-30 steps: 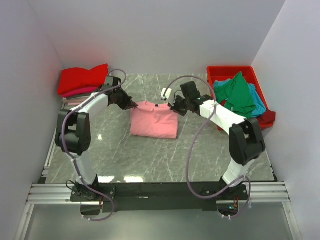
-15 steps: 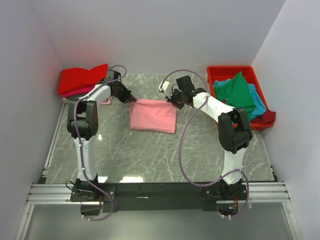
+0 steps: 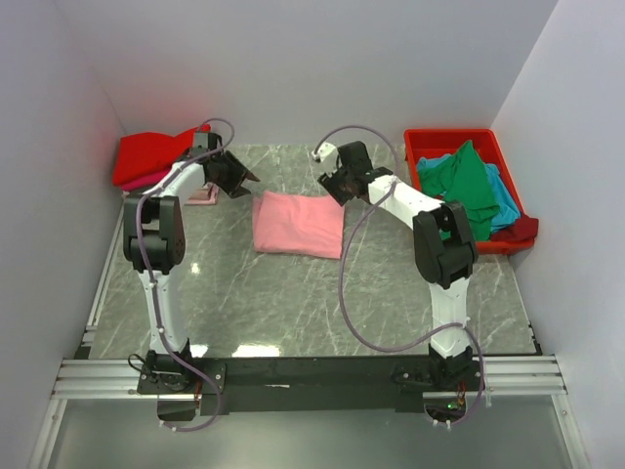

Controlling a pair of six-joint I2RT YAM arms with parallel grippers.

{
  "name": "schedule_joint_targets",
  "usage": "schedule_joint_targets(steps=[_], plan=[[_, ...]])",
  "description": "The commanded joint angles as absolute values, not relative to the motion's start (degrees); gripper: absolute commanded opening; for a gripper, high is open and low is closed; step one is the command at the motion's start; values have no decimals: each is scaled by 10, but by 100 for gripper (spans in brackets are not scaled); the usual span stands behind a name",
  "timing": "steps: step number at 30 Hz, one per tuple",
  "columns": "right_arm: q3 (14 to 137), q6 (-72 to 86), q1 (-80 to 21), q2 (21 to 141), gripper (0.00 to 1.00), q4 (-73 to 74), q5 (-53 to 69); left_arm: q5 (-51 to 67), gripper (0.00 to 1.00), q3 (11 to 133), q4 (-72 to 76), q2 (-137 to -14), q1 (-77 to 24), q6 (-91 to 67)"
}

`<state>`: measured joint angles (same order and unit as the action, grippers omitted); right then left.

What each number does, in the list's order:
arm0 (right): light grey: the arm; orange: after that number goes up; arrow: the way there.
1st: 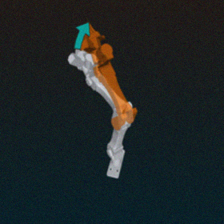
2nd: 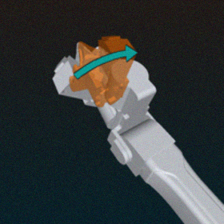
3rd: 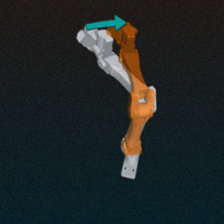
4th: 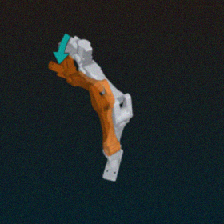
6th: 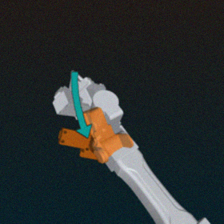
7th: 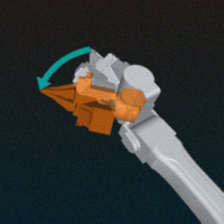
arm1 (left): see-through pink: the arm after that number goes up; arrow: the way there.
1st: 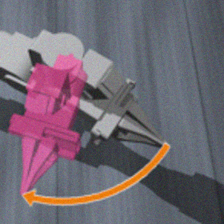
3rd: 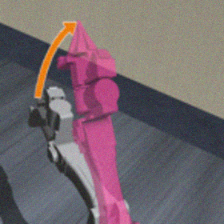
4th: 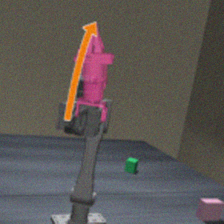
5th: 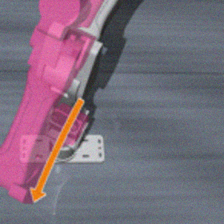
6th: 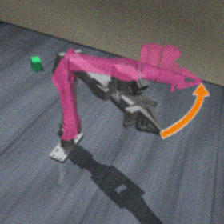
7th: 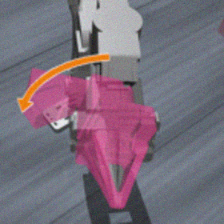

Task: Fold and stack the t-shirts
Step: Fold the tshirt

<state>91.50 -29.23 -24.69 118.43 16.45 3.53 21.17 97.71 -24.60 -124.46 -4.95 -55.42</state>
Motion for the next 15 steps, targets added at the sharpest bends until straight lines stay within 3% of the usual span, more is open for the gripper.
schedule_joint_targets(steps=[1, 5, 9, 10, 15], plan=[[973, -225, -240, 1194, 61, 128, -42, 201, 54, 1017, -259, -1190, -41, -509], [984, -203, -223, 1182, 62, 163, -17, 209, 53, 940, -207, -1123, -36, -463], [1044, -235, -183, 1177, 63, 328, 211, 246, 59, 799, -152, -1004, -37, -415], [1042, -254, -176, 1173, 63, 354, 318, 243, 60, 771, -163, -993, -39, -401], [913, -264, -166, 1077, 62, 368, 435, 188, 66, 715, -222, -960, -57, -302]])
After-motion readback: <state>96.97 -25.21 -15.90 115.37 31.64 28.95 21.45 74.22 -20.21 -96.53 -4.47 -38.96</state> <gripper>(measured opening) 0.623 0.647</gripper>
